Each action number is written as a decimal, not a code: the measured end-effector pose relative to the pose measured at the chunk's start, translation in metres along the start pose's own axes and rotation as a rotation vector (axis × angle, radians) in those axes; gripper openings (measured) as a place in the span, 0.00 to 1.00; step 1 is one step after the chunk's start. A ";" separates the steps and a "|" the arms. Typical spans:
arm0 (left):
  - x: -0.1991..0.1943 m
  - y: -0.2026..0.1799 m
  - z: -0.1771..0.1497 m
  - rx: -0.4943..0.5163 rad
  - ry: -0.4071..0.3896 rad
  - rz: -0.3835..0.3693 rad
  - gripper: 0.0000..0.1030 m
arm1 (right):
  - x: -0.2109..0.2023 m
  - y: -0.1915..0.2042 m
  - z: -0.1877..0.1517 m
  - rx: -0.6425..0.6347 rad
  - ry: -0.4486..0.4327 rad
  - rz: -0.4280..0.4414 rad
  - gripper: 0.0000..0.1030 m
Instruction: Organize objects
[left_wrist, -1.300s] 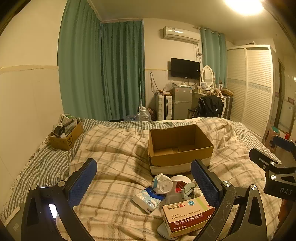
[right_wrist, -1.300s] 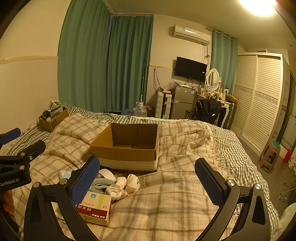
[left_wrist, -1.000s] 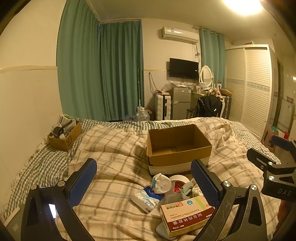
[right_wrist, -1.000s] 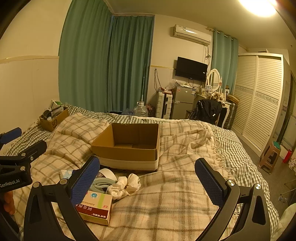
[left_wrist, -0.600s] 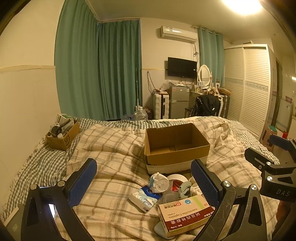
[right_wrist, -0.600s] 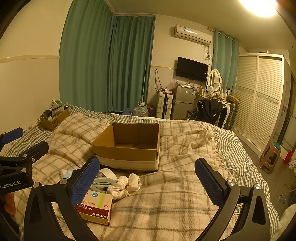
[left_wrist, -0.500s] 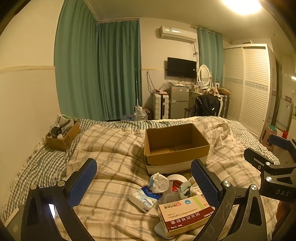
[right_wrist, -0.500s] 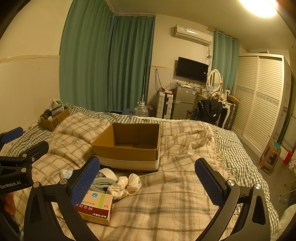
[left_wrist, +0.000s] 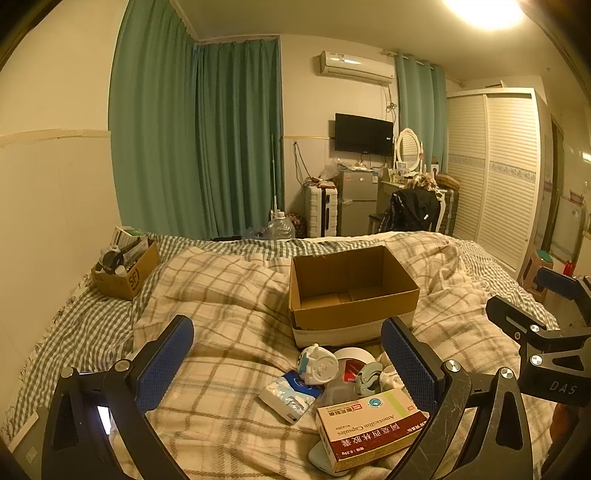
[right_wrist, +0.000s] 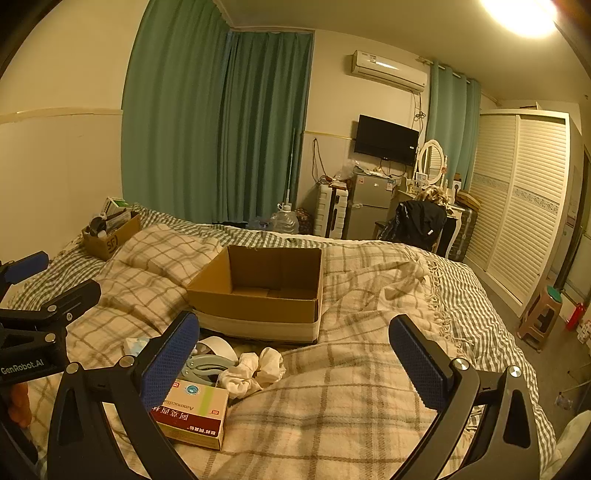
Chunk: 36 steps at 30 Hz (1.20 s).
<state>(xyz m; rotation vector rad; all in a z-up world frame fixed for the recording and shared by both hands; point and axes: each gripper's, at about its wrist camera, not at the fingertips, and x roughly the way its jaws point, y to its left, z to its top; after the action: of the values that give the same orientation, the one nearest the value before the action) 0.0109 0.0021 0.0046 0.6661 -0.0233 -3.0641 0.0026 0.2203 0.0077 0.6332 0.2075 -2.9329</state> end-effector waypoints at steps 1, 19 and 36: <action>0.000 0.000 0.000 -0.002 0.000 0.000 1.00 | 0.000 0.000 0.000 -0.001 0.001 0.000 1.00; 0.000 0.001 -0.002 -0.013 0.017 -0.005 1.00 | -0.001 0.002 0.001 0.001 0.004 0.009 1.00; 0.044 0.021 0.003 0.006 0.111 0.069 1.00 | 0.014 0.002 0.022 -0.102 0.015 0.080 1.00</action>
<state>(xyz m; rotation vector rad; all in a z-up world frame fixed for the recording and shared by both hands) -0.0303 -0.0196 -0.0110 0.8169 -0.0534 -2.9580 -0.0184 0.2138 0.0215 0.6339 0.3228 -2.8214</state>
